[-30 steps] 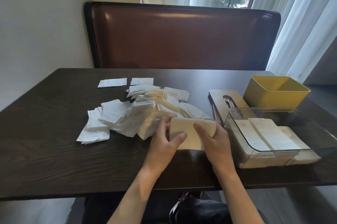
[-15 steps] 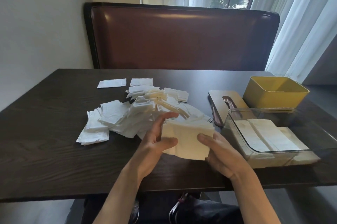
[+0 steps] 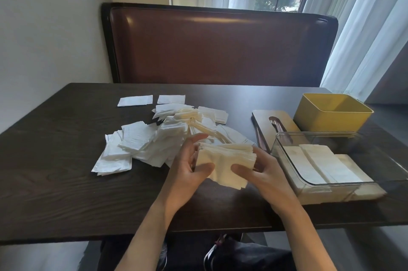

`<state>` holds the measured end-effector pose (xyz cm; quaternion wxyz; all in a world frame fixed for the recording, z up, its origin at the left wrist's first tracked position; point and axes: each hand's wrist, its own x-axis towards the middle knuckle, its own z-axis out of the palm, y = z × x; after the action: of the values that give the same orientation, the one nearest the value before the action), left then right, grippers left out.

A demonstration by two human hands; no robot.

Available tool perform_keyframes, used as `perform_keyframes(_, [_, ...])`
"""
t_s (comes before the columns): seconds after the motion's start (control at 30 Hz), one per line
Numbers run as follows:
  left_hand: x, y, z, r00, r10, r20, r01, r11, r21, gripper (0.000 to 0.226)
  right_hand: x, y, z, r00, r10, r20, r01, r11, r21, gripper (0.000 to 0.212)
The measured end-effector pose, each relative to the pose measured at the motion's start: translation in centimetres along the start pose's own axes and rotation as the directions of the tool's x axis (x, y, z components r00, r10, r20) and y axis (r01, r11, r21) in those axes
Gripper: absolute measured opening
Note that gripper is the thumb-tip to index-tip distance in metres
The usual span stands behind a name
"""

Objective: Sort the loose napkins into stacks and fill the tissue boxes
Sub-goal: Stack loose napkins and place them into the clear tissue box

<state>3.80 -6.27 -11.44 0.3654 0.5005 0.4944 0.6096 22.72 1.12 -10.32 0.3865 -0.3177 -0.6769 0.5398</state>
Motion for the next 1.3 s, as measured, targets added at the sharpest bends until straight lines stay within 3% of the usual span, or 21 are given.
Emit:
perform_keyframes(0.13, [-0.1,-1.2,1.0,0.997,0.003,-0.074,0.006,0.993,0.118,0.061,-0.2,0.9,1.1,0.99,0.014,-0.143,-0.025,0.997,-0.073,0.037])
perform_keyframes(0.23, [-0.3,-1.4,2.4,0.988,-0.02,-0.155,0.051,0.979,0.198,0.054,-0.3,1.8,2.6,0.965,0.15,-0.217,-0.127,0.985,0.116,0.048])
perform_keyframes(0.3, [-0.3,-1.2,3.6,0.97,-0.035,-0.242,0.073,0.986,0.151,0.043,-0.2,1.9,3.8,0.934,0.196,-0.298,-0.135,0.968,0.21,0.049])
perform_keyframes(0.43, [0.1,-1.1,6.0,0.893,-0.054,-0.446,0.063,0.998,0.004,0.025,0.3,1.7,6.1,0.861,0.211,-0.464,-0.12,0.969,0.217,0.058])
perform_keyframes(0.63, [1.1,-1.1,7.3,0.752,-0.013,-0.659,0.059,0.997,0.047,0.008,1.0,1.5,7.2,0.782,0.173,-0.599,-0.092,0.982,0.165,0.021])
perform_keyframes(0.8, [0.9,-1.4,7.1,0.719,-0.044,-0.694,0.014,0.999,-0.05,0.012,1.2,1.6,7.2,0.752,0.165,-0.639,-0.082,0.984,0.157,0.031])
perform_keyframes(0.93, [1.1,-1.2,7.2,0.729,-0.043,-0.683,0.017,0.999,-0.045,0.006,1.2,1.6,7.1,0.759,0.162,-0.631,-0.067,0.983,0.172,0.016])
perform_keyframes(1.1, [1.3,-1.3,6.6,0.725,-0.073,-0.685,0.023,0.996,-0.083,0.019,1.5,2.0,6.7,0.739,0.193,-0.646,-0.087,0.977,0.193,0.003])
perform_keyframes(1.3, [1.6,-1.1,6.7,0.766,-0.099,-0.635,0.031,0.993,-0.117,0.018,1.8,1.7,6.5,0.777,0.182,-0.602,-0.067,0.976,0.208,0.015])
